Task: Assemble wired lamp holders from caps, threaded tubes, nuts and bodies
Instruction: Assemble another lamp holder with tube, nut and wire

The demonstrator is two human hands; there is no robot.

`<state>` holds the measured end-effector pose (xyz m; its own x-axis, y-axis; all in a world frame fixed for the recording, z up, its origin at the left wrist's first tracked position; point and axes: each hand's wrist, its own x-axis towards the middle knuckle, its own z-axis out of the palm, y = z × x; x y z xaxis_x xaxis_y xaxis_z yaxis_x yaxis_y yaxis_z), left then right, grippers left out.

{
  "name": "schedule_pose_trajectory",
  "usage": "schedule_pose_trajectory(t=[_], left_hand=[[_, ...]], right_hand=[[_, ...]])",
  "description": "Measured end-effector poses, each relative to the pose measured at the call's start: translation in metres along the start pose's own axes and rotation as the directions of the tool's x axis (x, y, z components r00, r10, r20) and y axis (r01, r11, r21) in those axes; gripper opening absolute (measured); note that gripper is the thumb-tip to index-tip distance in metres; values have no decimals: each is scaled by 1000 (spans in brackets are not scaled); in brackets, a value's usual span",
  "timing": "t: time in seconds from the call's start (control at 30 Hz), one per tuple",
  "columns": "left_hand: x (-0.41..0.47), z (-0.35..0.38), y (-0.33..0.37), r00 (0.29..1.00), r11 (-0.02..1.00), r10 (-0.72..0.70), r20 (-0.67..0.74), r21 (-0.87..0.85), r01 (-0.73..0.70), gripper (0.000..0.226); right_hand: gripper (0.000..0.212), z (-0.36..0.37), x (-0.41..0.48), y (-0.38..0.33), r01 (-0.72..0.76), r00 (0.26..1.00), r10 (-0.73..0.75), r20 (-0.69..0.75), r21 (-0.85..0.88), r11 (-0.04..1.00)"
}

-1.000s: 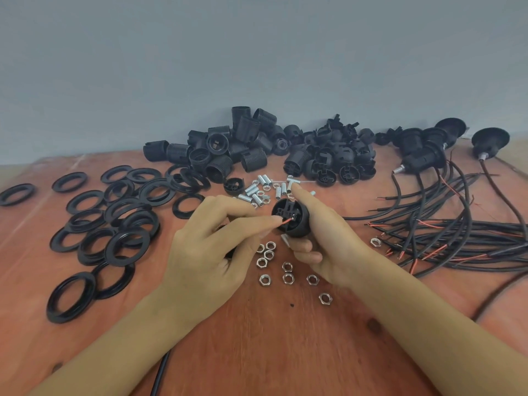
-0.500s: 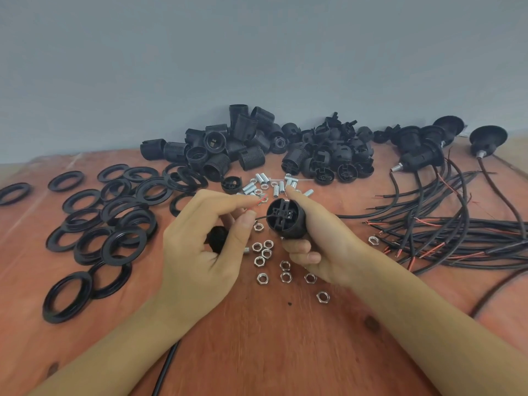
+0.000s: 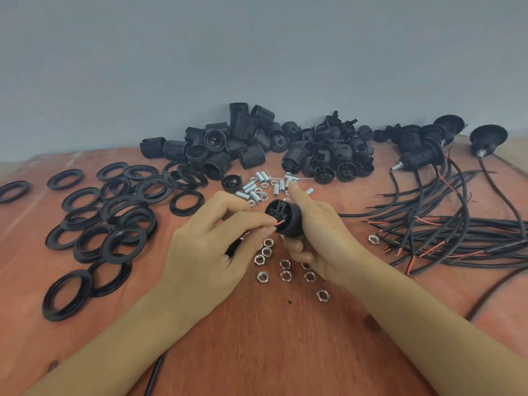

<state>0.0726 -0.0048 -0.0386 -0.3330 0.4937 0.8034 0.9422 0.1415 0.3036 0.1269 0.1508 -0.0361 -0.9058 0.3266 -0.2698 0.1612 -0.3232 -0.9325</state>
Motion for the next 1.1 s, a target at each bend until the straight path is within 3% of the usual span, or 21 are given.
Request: schedule_pose_trajectory(t=[0.1,0.93,1.1], left_hand=[[-3,2,-2,998,998,-59,38,29,58,16],[-4,3,-3,990,993,-117,77,28,115,15],[-4,3,-4,987,989,-146,62,46,143,14]], right_hand=[[44,1,-2,-2,15,1000,-16,-3,-13,1000],[42,-1,-1,2,79,997,-78,20,-96,992],[36,-1,0,2,75,981,-64,181,-53,996]])
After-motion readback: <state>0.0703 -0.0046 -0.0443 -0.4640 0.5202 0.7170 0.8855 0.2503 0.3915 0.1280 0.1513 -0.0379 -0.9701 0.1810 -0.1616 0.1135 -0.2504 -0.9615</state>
